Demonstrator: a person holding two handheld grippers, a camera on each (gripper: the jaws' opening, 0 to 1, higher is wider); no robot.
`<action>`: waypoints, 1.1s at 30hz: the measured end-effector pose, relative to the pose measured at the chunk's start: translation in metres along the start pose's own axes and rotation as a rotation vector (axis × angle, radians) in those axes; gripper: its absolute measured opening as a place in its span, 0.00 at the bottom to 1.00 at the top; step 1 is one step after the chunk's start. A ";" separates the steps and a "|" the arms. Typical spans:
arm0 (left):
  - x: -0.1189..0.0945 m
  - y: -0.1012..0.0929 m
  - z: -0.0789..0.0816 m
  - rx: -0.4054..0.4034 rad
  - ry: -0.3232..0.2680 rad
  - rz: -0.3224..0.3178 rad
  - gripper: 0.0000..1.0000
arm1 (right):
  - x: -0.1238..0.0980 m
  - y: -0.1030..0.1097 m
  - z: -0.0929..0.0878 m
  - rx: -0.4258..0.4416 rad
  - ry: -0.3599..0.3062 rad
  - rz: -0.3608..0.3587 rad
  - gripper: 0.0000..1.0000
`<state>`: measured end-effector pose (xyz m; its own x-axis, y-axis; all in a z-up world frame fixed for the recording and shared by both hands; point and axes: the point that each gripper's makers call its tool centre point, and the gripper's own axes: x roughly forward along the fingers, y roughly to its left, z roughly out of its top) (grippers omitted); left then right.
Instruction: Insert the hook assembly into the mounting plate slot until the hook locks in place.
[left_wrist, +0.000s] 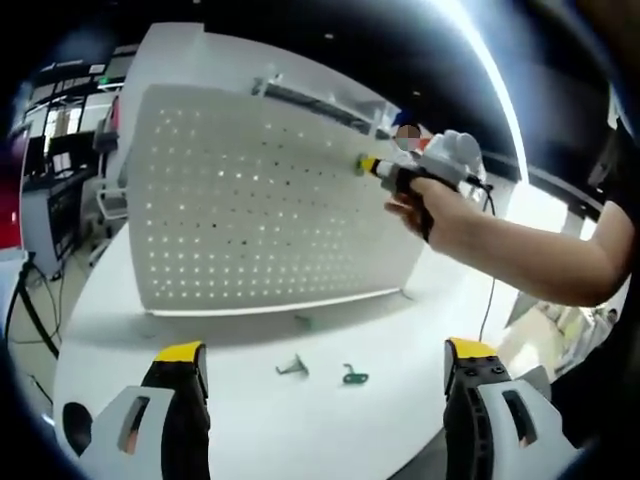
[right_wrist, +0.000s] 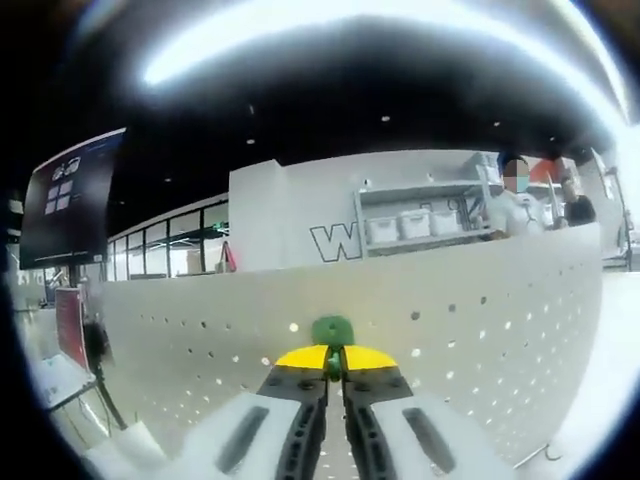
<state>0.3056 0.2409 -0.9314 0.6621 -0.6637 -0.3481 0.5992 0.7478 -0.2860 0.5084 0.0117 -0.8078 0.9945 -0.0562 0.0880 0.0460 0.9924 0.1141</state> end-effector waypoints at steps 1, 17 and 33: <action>-0.001 0.000 0.000 0.000 0.001 0.001 1.00 | 0.001 0.000 0.000 0.009 0.002 0.004 0.05; -0.008 0.003 -0.006 -0.002 0.025 0.036 1.00 | -0.012 0.003 0.042 0.033 -0.047 0.089 0.18; -0.019 0.000 -0.018 0.018 0.055 0.068 1.00 | -0.060 -0.007 0.043 -0.039 0.017 0.174 0.21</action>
<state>0.2846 0.2545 -0.9412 0.6764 -0.6088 -0.4146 0.5620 0.7904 -0.2439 0.4446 0.0039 -0.7716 0.9893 0.1178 0.0866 -0.1232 0.9906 0.0597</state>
